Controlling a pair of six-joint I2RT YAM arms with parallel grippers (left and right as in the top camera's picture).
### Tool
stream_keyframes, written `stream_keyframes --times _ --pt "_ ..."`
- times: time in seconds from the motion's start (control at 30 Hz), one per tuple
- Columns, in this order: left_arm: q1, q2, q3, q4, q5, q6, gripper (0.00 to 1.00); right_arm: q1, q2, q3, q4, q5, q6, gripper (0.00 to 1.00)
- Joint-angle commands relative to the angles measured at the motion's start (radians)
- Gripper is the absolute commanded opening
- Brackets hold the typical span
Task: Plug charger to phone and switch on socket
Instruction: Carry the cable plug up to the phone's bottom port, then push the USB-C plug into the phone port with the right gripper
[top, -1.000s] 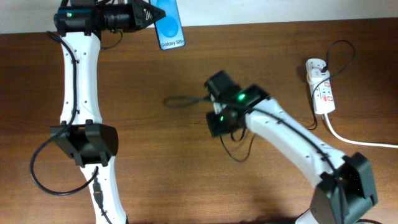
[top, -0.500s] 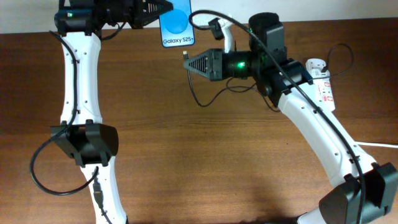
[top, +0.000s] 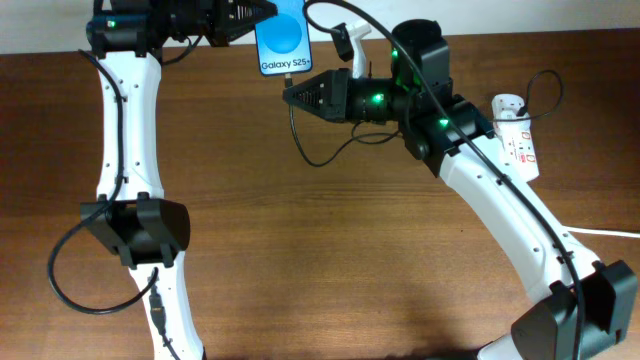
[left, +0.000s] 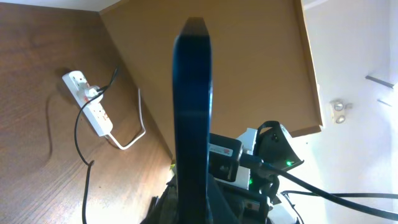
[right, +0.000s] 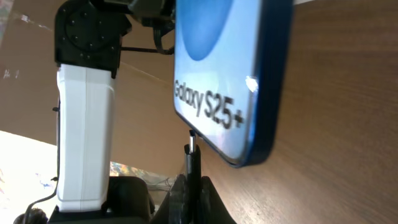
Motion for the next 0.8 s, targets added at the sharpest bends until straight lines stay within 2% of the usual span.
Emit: stream_keyframes --times 0.0,0.27,0.77 --pt "0.0 -0.032 0.019 0.005 0.037 -0.014 0.0 0.013 0.006 0.016 0.014 0.003 0.021 0.04" --pt "0.0 -0.032 0.019 0.005 0.037 -0.021 0.0 0.013 0.008 0.014 -0.025 0.006 0.036 0.04" --pt "0.0 -0.032 0.019 0.006 0.037 -0.021 0.0 -0.003 0.007 0.014 0.006 0.002 0.055 0.04"
